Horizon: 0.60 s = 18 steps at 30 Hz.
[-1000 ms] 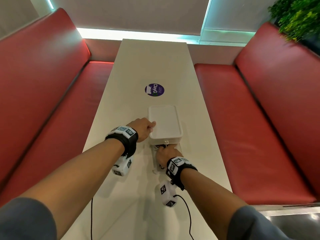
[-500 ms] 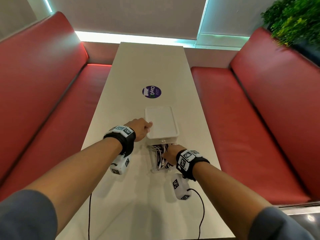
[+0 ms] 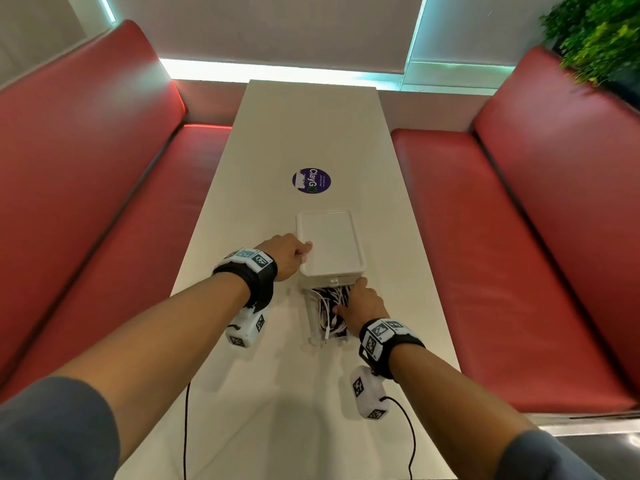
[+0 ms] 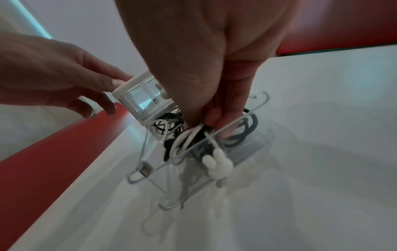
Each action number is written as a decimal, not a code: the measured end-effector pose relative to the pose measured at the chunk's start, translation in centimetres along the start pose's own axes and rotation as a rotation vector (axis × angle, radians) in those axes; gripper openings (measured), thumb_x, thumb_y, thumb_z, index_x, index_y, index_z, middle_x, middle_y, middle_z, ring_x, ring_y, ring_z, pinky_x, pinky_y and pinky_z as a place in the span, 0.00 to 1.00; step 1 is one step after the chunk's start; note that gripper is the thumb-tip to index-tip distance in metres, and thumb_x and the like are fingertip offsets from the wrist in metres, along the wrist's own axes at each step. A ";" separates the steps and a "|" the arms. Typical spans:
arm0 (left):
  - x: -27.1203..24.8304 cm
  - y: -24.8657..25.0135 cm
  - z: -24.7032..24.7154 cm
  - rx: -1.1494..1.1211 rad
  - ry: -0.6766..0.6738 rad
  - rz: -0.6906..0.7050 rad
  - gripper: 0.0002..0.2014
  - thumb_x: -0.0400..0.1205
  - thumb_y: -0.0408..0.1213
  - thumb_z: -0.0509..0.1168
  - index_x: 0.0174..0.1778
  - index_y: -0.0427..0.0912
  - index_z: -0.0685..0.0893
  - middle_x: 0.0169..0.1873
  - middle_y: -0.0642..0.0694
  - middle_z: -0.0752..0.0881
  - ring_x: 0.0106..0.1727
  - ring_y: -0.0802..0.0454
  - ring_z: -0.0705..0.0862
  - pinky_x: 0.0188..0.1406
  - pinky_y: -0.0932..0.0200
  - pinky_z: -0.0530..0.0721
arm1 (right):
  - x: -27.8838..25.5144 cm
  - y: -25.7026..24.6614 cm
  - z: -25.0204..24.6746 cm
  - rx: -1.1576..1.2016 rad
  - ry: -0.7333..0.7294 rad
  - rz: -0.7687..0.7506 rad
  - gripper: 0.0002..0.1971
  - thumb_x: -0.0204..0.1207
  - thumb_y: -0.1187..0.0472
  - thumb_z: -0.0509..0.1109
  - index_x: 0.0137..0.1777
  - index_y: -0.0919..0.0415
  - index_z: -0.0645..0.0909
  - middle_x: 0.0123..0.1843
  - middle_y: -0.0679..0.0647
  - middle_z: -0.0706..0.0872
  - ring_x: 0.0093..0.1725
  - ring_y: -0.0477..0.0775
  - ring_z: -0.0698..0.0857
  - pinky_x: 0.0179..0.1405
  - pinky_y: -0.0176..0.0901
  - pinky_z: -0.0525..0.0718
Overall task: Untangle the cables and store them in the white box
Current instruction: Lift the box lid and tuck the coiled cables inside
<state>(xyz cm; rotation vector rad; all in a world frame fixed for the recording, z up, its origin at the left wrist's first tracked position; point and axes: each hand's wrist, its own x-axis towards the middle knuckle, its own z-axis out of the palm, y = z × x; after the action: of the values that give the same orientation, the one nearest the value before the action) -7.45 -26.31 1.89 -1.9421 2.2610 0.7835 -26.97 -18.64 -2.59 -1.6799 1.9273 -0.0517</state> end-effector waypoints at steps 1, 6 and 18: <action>0.0 0.0 0.0 0.002 0.000 0.001 0.21 0.90 0.45 0.56 0.81 0.56 0.71 0.78 0.44 0.76 0.72 0.39 0.79 0.71 0.49 0.77 | 0.0 0.0 0.1 0.013 0.012 0.001 0.29 0.80 0.53 0.75 0.71 0.67 0.66 0.64 0.67 0.83 0.62 0.70 0.84 0.55 0.55 0.82; 0.1 0.2 0.0 0.009 0.004 0.003 0.21 0.91 0.44 0.56 0.81 0.55 0.72 0.79 0.43 0.75 0.73 0.38 0.79 0.71 0.50 0.77 | 0.1 0.5 -0.1 0.080 -0.053 -0.051 0.31 0.78 0.47 0.76 0.68 0.65 0.64 0.60 0.65 0.85 0.58 0.69 0.86 0.46 0.51 0.82; 0.1 0.1 0.1 0.014 0.006 0.000 0.21 0.90 0.44 0.56 0.82 0.55 0.71 0.79 0.42 0.74 0.73 0.38 0.79 0.70 0.51 0.77 | -0.9 -0.1 -0.8 -0.031 -0.184 -0.148 0.19 0.77 0.46 0.76 0.37 0.58 0.74 0.41 0.58 0.85 0.35 0.55 0.80 0.37 0.47 0.80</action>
<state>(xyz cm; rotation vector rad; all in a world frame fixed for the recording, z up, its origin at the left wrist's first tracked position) -7.62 -26.40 1.81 -1.9408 2.2633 0.7612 -27.22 -18.12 -1.56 -1.7791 1.6753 0.0741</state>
